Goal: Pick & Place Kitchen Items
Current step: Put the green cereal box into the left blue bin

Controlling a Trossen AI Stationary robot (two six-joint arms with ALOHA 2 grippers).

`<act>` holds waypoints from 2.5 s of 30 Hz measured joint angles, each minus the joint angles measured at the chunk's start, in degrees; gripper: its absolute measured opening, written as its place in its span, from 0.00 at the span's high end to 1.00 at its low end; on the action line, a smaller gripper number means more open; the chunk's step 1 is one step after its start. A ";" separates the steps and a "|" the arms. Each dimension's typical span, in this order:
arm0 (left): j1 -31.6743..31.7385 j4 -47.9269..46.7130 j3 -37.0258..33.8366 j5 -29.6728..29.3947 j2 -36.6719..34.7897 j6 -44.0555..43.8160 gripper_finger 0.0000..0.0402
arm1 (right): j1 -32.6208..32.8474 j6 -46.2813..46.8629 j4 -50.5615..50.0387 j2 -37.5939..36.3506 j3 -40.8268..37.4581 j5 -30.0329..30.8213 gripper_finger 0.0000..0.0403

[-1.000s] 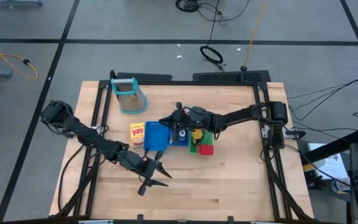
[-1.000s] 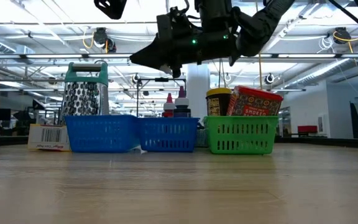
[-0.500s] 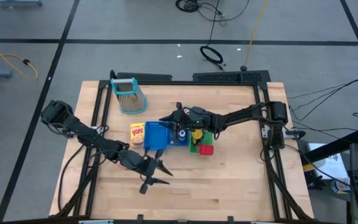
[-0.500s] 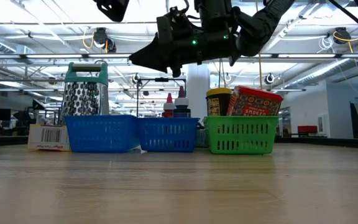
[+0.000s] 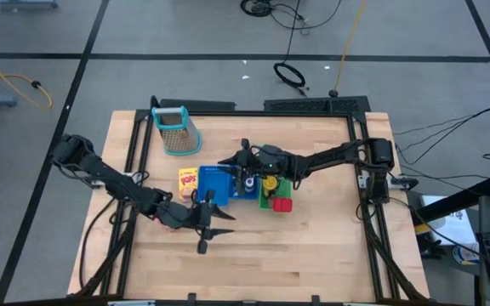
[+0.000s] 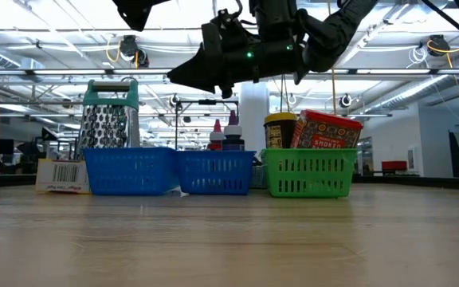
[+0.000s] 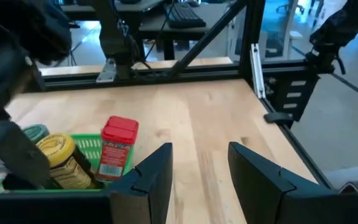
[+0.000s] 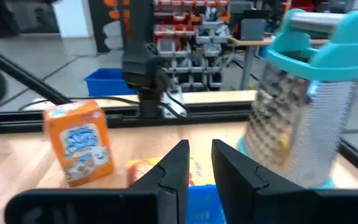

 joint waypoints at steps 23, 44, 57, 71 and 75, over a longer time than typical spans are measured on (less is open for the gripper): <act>-0.22 -2.57 0.00 0.02 -0.62 0.51 0.60 | -11.76 -3.04 -29.44 -17.36 -4.73 14.35 0.85; 0.03 -3.00 0.00 0.00 -0.62 0.73 0.60 | -18.85 4.15 -35.54 -19.35 -17.88 10.30 0.85; 0.04 -3.30 -0.02 -4.77 -0.60 2.85 0.60 | -22.18 6.83 -38.47 -19.33 -18.73 4.57 0.85; 0.12 -3.34 -0.04 -7.52 -0.60 3.65 0.60 | -19.54 5.94 -47.14 -19.30 -18.78 2.77 0.85; 0.13 -3.36 -0.04 -7.57 -0.60 3.63 0.60 | -17.25 5.99 -46.84 -19.30 -18.78 2.99 0.85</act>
